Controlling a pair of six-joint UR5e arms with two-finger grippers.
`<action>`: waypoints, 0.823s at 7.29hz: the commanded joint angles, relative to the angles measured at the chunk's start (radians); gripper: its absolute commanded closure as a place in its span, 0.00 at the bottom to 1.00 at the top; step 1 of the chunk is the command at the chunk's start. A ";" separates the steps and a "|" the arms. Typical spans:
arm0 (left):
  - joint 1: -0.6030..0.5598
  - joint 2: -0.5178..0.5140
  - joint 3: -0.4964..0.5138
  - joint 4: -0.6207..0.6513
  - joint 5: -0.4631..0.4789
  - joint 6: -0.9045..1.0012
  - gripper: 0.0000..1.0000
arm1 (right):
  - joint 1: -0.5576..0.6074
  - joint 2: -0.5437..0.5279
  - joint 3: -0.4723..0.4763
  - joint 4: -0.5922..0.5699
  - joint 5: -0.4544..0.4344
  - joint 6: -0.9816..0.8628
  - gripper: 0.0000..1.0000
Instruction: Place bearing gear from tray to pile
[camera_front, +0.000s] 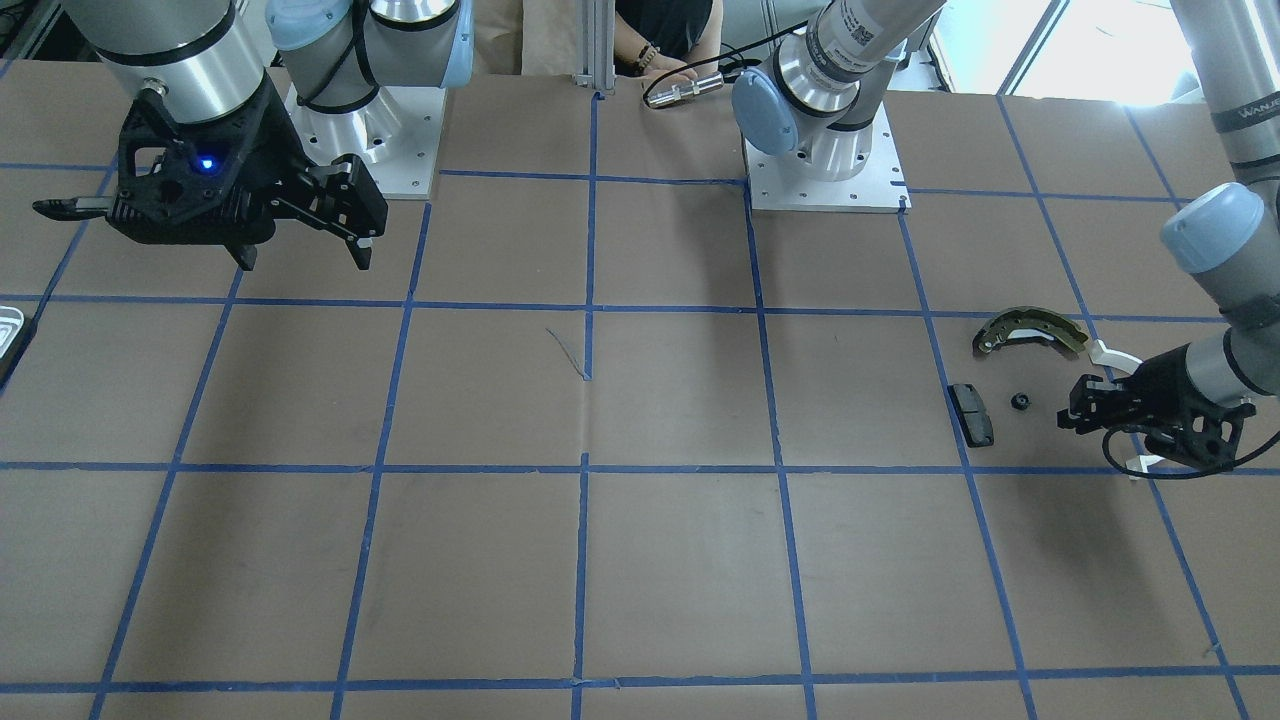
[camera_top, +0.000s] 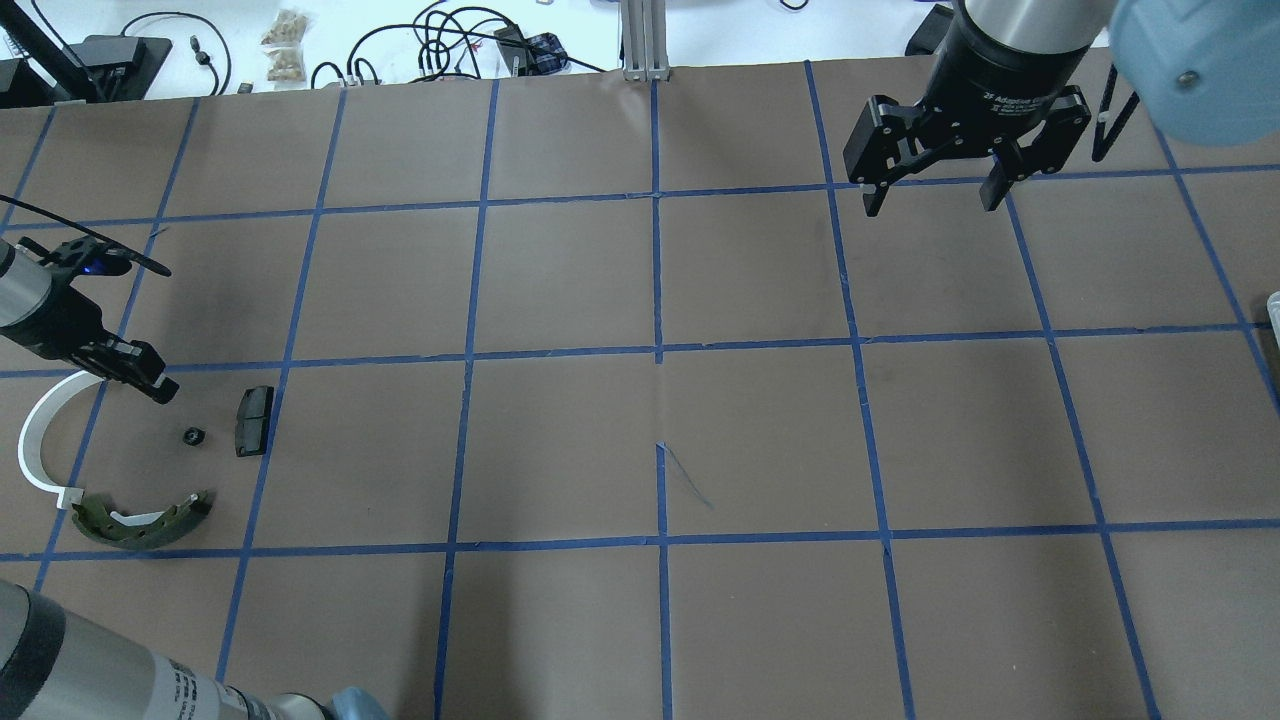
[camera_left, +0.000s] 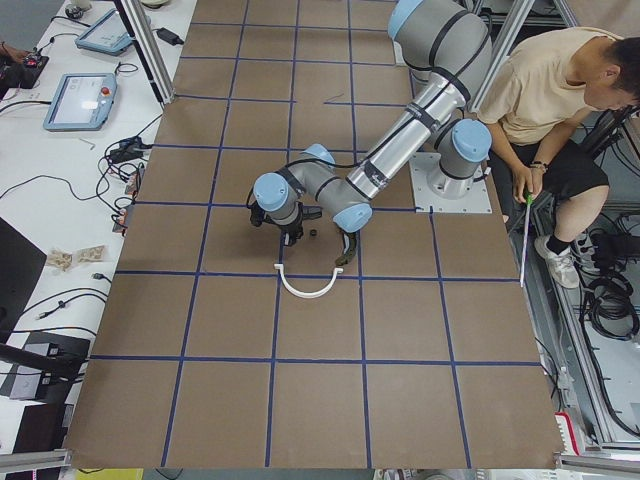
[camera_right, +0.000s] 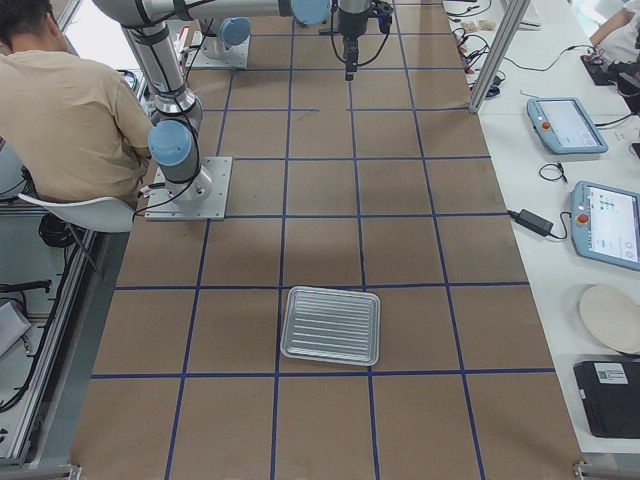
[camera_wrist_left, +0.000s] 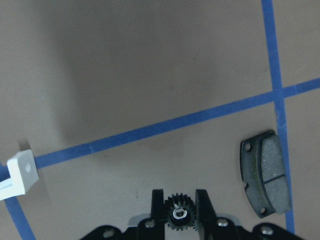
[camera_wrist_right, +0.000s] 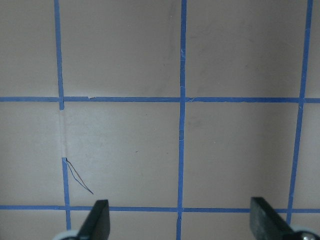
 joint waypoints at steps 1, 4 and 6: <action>0.006 0.002 -0.016 -0.005 0.003 0.002 1.00 | 0.000 0.000 0.000 0.001 0.000 0.000 0.00; 0.006 0.001 -0.017 -0.004 0.041 0.005 1.00 | 0.000 0.000 0.000 0.001 0.000 0.000 0.00; 0.006 0.001 -0.029 -0.002 0.044 0.005 1.00 | 0.000 0.000 0.000 0.001 0.000 0.000 0.00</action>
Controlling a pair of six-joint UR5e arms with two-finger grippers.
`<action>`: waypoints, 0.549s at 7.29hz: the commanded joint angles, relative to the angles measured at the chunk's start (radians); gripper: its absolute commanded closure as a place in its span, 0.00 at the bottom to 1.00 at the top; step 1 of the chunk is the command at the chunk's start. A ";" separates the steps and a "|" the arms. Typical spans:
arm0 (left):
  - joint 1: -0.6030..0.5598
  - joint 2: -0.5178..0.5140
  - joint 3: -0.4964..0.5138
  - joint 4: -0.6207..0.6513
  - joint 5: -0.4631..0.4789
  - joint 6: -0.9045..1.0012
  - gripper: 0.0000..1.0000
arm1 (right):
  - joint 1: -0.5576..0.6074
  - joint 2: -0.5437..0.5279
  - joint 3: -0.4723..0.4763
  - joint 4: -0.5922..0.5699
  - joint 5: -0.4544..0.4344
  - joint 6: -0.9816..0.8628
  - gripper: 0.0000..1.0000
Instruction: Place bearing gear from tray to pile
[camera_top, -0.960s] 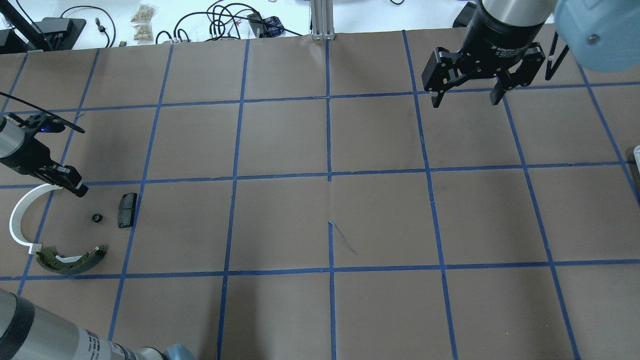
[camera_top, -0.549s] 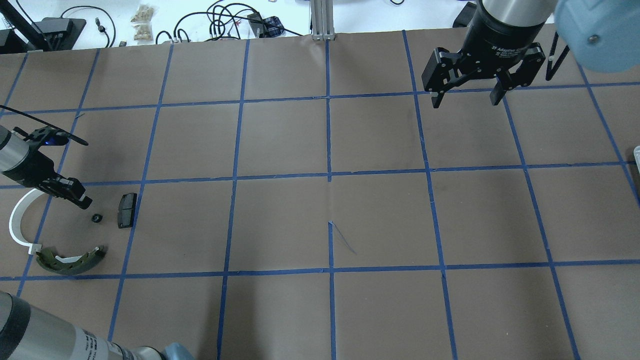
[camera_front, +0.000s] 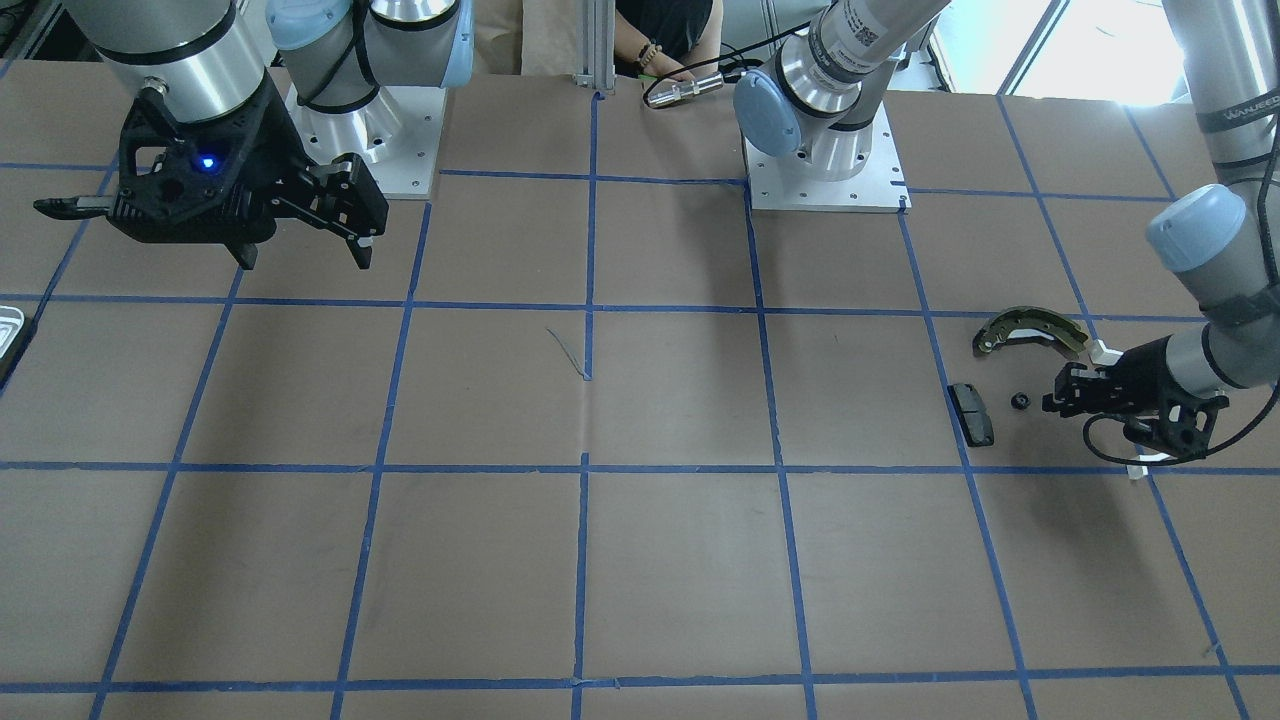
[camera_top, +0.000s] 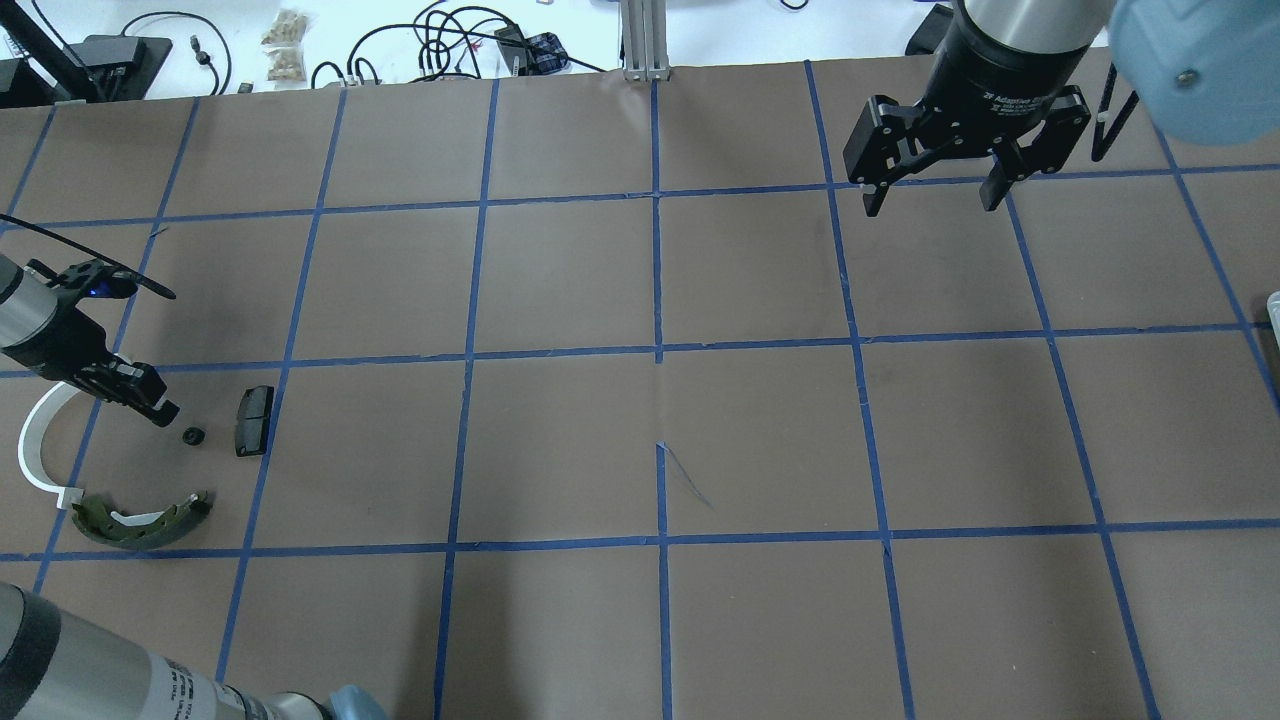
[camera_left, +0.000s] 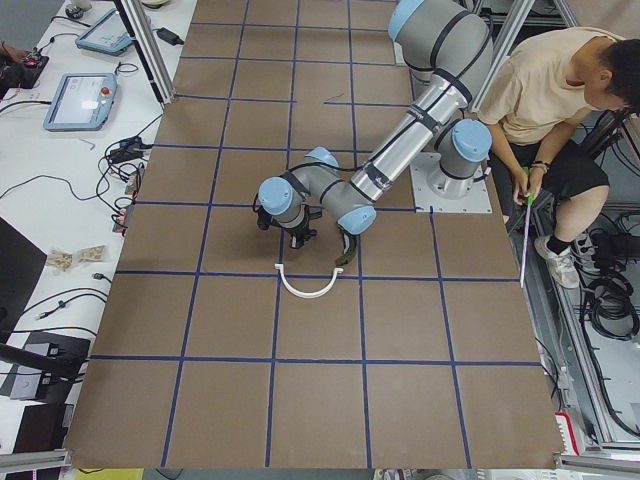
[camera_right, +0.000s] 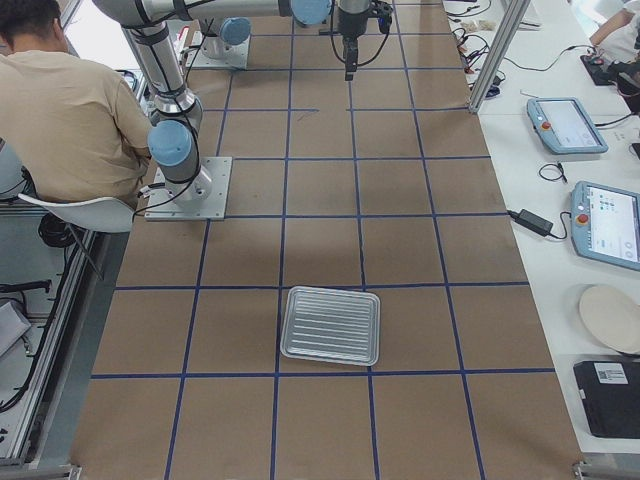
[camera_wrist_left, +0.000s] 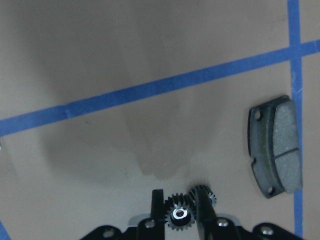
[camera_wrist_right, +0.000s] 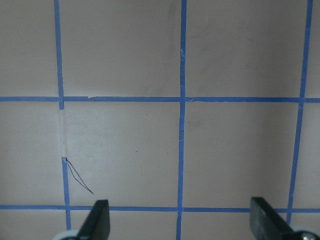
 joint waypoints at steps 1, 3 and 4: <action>0.000 0.001 -0.024 0.006 0.002 -0.001 1.00 | 0.000 0.000 0.000 0.000 0.000 0.000 0.00; 0.000 0.003 -0.024 0.006 0.008 -0.001 0.92 | 0.000 0.000 0.000 0.000 0.000 0.000 0.00; 0.000 0.003 -0.019 0.007 0.046 0.000 0.91 | 0.000 0.000 0.000 0.000 0.000 0.000 0.00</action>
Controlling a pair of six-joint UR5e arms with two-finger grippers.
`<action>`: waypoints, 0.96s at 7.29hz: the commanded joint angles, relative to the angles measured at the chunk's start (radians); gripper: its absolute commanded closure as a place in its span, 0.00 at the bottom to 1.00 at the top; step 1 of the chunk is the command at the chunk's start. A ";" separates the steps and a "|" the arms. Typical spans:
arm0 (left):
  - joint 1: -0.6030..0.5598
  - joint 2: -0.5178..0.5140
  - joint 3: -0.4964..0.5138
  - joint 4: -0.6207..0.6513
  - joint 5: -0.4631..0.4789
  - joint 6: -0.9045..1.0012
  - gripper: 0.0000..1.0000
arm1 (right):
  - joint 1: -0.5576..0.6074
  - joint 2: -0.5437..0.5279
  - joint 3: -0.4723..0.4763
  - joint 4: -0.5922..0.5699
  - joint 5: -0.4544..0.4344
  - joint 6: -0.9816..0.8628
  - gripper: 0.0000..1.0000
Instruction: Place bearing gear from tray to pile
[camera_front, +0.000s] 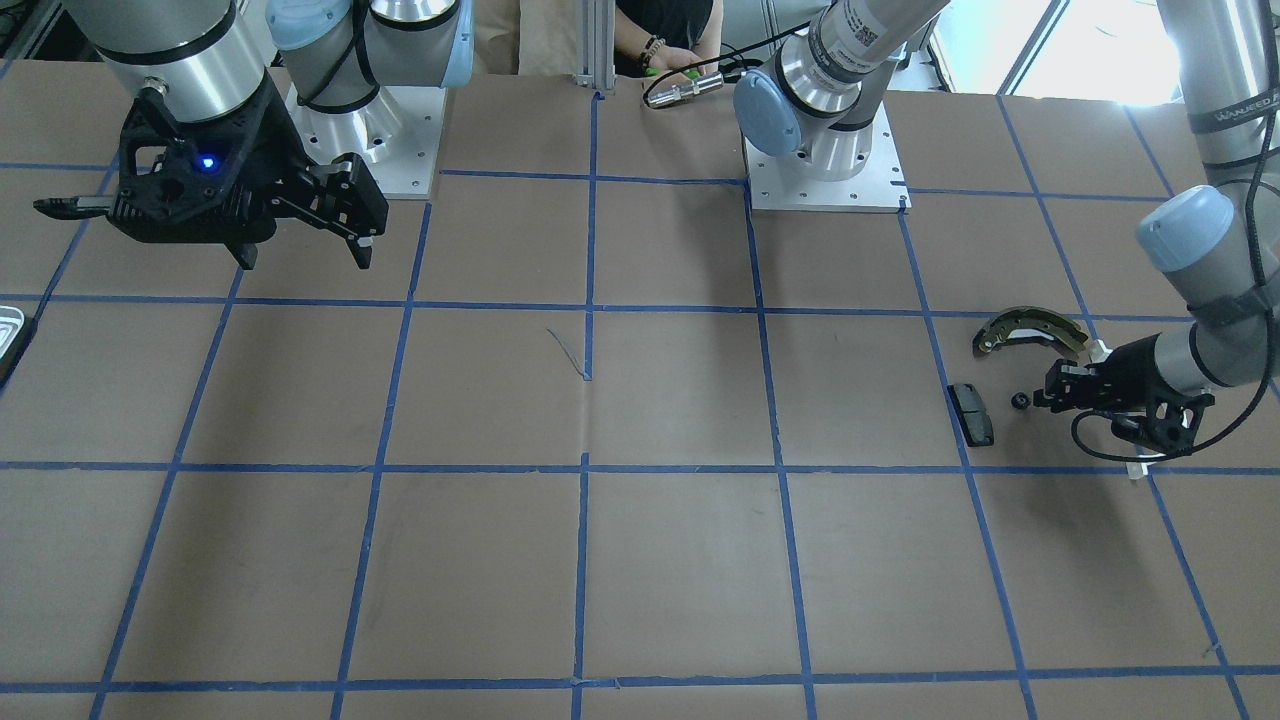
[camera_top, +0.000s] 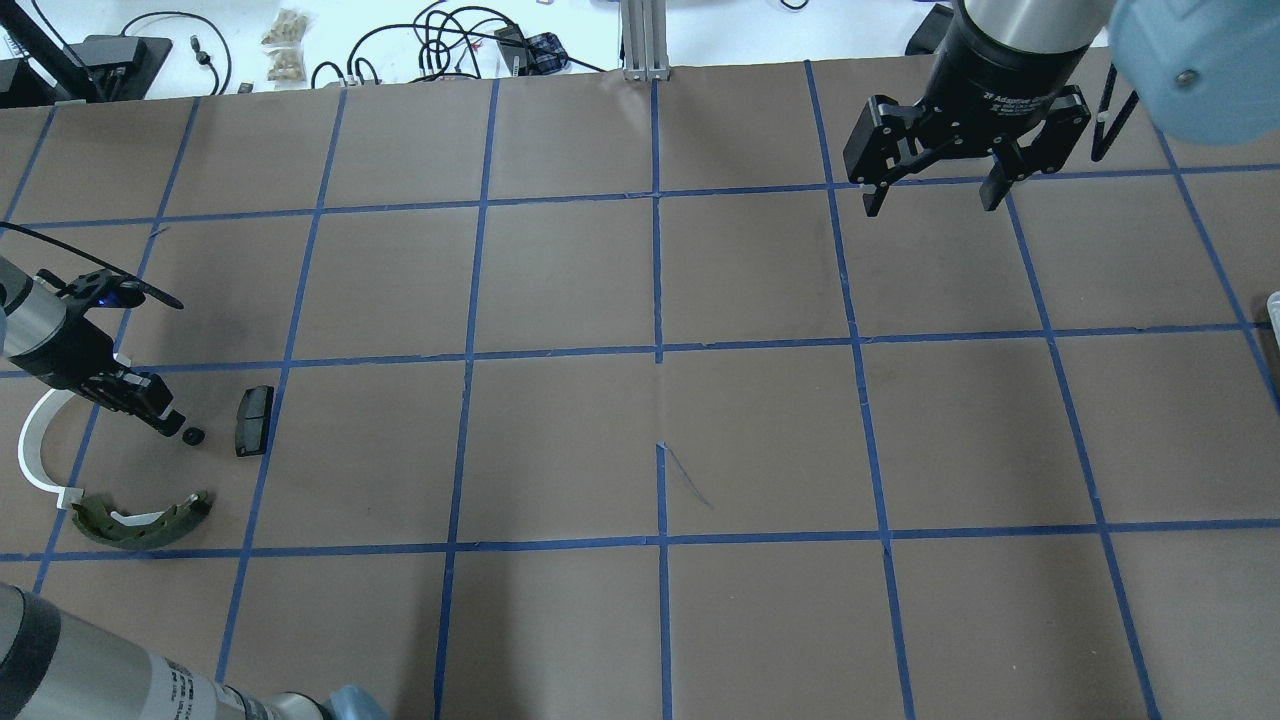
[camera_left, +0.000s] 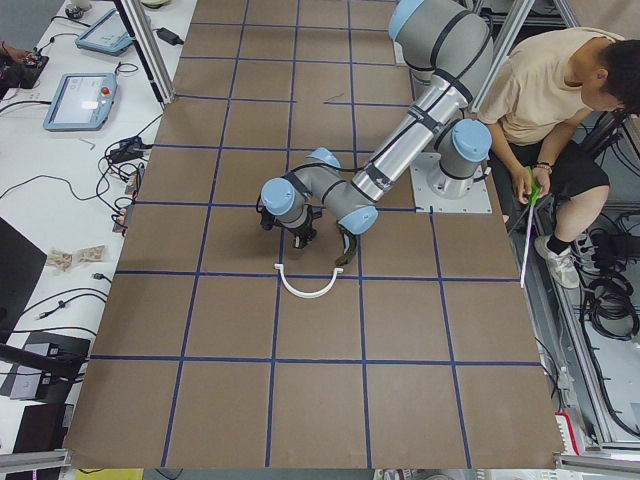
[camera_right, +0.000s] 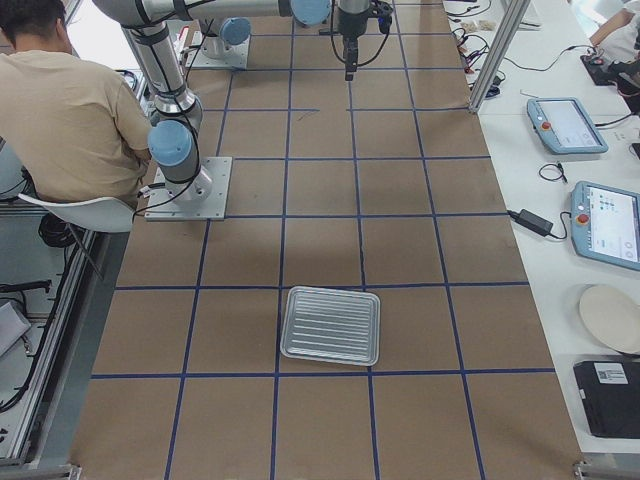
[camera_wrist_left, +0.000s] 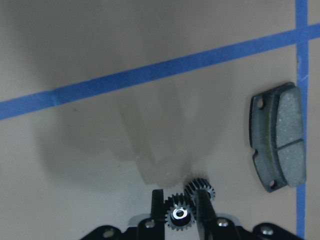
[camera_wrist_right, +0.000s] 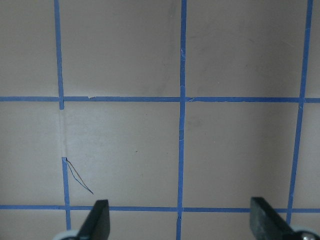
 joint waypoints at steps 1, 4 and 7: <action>0.000 -0.001 0.004 0.001 0.038 0.000 0.89 | 0.000 0.000 0.000 0.000 0.000 0.000 0.00; -0.006 -0.010 0.010 -0.001 0.029 -0.013 0.12 | 0.000 0.000 0.000 0.000 0.000 0.000 0.00; -0.067 0.031 0.097 -0.060 0.027 -0.156 0.07 | 0.000 0.000 0.000 0.000 0.000 -0.002 0.00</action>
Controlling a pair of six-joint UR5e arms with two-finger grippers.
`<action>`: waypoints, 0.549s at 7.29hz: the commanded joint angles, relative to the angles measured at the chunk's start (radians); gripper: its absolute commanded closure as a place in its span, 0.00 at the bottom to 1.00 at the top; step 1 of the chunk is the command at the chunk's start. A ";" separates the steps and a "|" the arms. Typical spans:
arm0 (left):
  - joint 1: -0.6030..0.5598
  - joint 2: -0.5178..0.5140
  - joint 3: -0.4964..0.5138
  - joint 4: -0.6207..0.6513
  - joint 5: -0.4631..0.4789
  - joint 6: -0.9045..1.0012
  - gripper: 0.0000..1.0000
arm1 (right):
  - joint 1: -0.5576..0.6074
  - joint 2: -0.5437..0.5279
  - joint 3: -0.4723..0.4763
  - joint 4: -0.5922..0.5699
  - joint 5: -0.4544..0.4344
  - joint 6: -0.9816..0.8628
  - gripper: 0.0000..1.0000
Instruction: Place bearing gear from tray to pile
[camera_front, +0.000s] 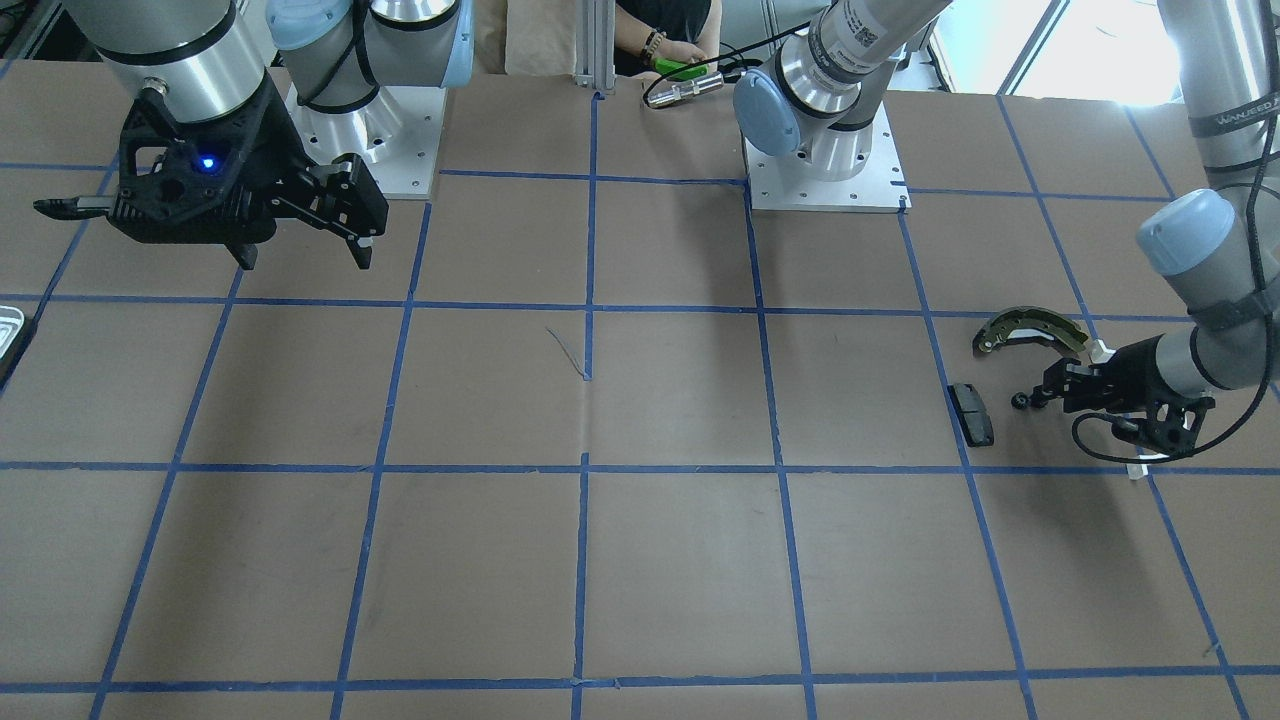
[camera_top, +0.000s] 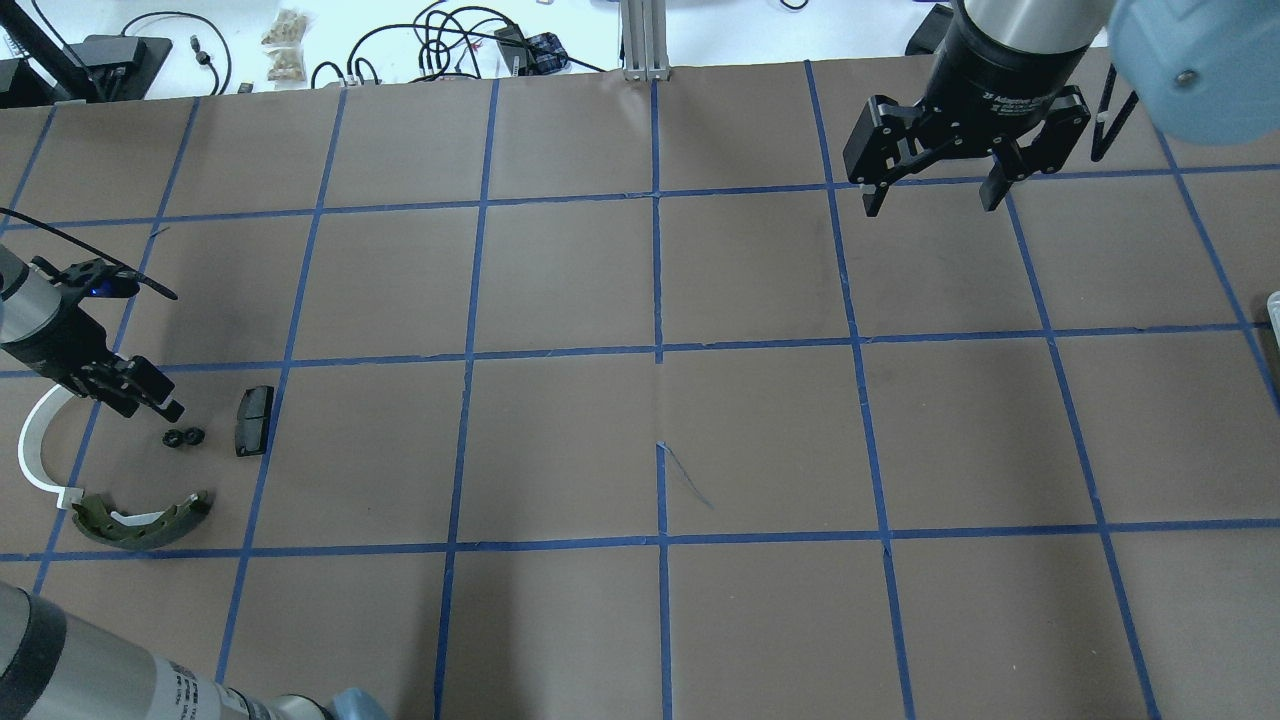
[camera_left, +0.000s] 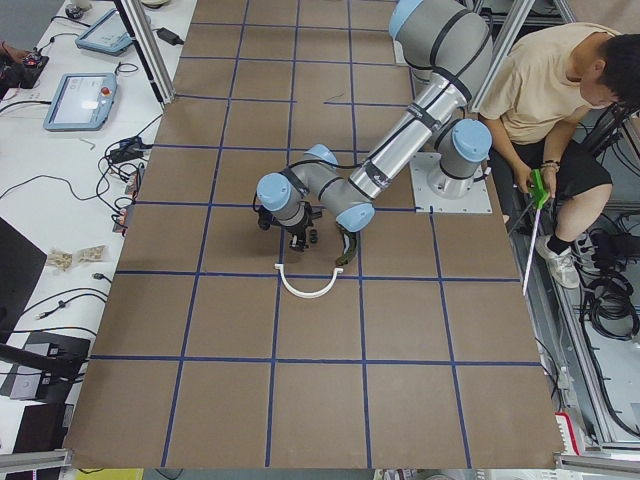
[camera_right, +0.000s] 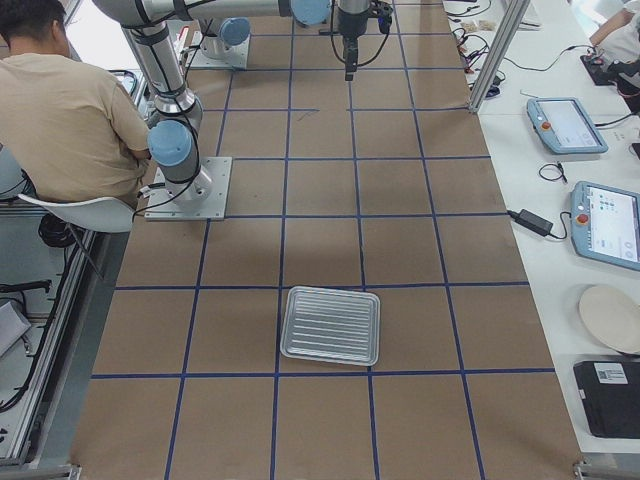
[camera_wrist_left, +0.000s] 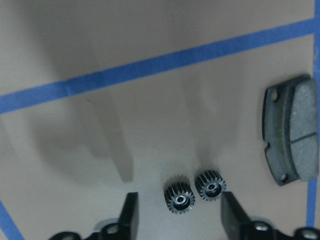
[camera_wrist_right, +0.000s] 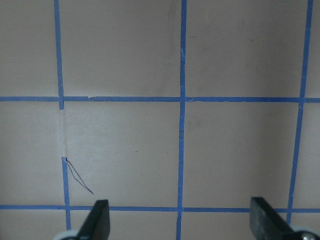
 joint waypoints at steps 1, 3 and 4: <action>-0.121 0.046 0.116 -0.108 -0.009 -0.188 0.00 | 0.000 0.000 0.000 0.000 0.000 0.000 0.00; -0.280 0.130 0.227 -0.281 -0.011 -0.378 0.00 | -0.002 0.000 0.000 0.000 0.000 0.000 0.00; -0.342 0.172 0.250 -0.329 -0.012 -0.433 0.00 | -0.002 0.000 0.000 0.000 0.000 -0.001 0.00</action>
